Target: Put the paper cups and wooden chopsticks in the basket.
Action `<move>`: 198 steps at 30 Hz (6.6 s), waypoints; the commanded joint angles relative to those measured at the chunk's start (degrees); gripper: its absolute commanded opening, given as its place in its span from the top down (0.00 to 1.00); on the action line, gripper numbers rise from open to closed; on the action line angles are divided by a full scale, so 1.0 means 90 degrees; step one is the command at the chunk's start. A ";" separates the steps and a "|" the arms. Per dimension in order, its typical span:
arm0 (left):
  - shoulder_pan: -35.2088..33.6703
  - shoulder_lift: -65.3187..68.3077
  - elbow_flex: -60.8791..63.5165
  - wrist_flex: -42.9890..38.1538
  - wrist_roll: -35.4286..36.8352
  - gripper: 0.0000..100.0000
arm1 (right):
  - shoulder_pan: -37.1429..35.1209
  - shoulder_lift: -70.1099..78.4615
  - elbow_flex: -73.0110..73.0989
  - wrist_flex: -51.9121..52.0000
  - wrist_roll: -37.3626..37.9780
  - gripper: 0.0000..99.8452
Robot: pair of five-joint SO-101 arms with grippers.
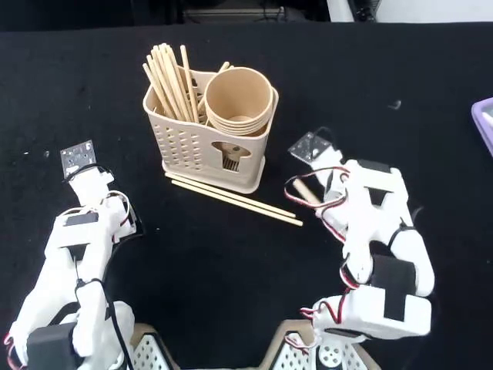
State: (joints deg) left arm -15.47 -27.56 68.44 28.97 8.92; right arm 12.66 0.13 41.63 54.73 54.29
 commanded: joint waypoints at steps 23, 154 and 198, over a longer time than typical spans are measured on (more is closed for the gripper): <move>0.0073 0.0010 -0.0337 -0.0078 -0.0059 0.88 | -0.1670 -0.6755 -0.1187 0.0889 -0.4357 0.99; 0.0073 0.0010 -0.0317 -0.0078 -0.0068 0.88 | -0.3692 -1.0144 0.5563 -0.4376 -0.6750 0.85; 0.0073 0.0010 -0.0327 -0.0078 -0.0068 0.88 | -0.2950 -0.5172 0.4088 -0.6652 -0.6857 0.85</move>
State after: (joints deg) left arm -15.47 -27.56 68.44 28.97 8.92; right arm -16.79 -47.16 81.27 -4.00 -7.69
